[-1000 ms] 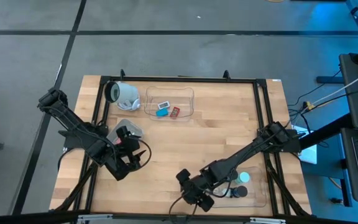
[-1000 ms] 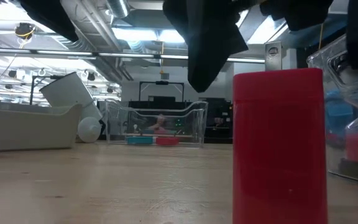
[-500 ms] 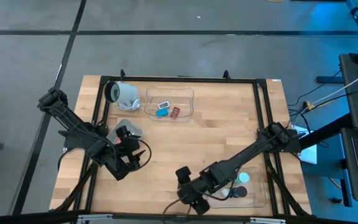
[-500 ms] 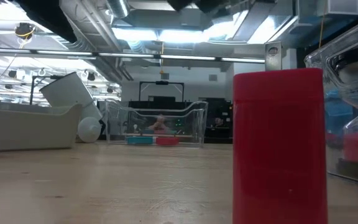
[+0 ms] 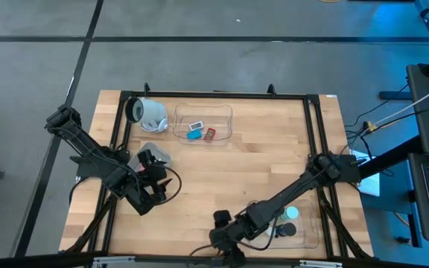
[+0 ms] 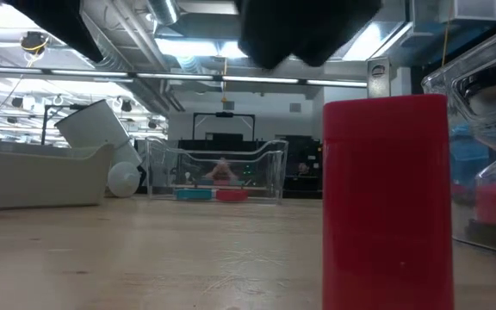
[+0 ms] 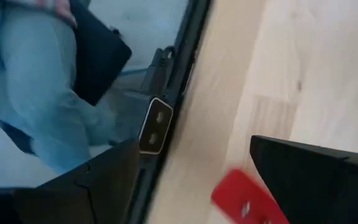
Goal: Pick & Place Office items
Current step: Put the orange charger adapter into the gray bin
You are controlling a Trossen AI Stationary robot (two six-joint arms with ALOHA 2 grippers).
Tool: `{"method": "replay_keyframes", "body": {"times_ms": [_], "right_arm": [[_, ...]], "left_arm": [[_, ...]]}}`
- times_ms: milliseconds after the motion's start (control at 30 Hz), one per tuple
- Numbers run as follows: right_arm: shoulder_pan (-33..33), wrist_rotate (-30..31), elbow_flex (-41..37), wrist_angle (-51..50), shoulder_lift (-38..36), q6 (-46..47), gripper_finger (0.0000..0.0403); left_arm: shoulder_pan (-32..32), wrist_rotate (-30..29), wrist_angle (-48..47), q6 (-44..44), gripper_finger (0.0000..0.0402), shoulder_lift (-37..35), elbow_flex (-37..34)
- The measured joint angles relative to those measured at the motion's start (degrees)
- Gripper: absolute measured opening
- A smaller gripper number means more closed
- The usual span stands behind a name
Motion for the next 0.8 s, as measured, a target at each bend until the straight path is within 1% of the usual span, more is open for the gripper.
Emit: {"method": "replay_keyframes", "body": {"times_ms": [133,267,367,600,800], "right_arm": [[0.36,0.05,2.63,-0.81,2.89,-9.57,0.0311],[0.41,0.04,5.07,-3.39,4.66,-13.42,0.0311],[0.4,0.51,5.14,-6.45,4.7,-16.5,0.0311],[0.39,3.79,5.13,-13.43,4.7,-23.29,0.0311],[-0.06,8.14,5.15,-14.39,4.67,-31.44,0.0311]], "left_arm": [[0.0,-0.03,0.0,0.46,0.0292,0.0,0.0],[-0.18,-0.03,-0.25,0.5,0.0292,0.0,0.0],[-0.39,-0.03,-0.38,0.87,0.0292,0.0,0.0],[-0.39,-0.05,-0.52,1.01,0.0292,0.0,0.0],[-0.39,-0.06,-0.9,1.28,0.0292,0.0,0.0]]}}
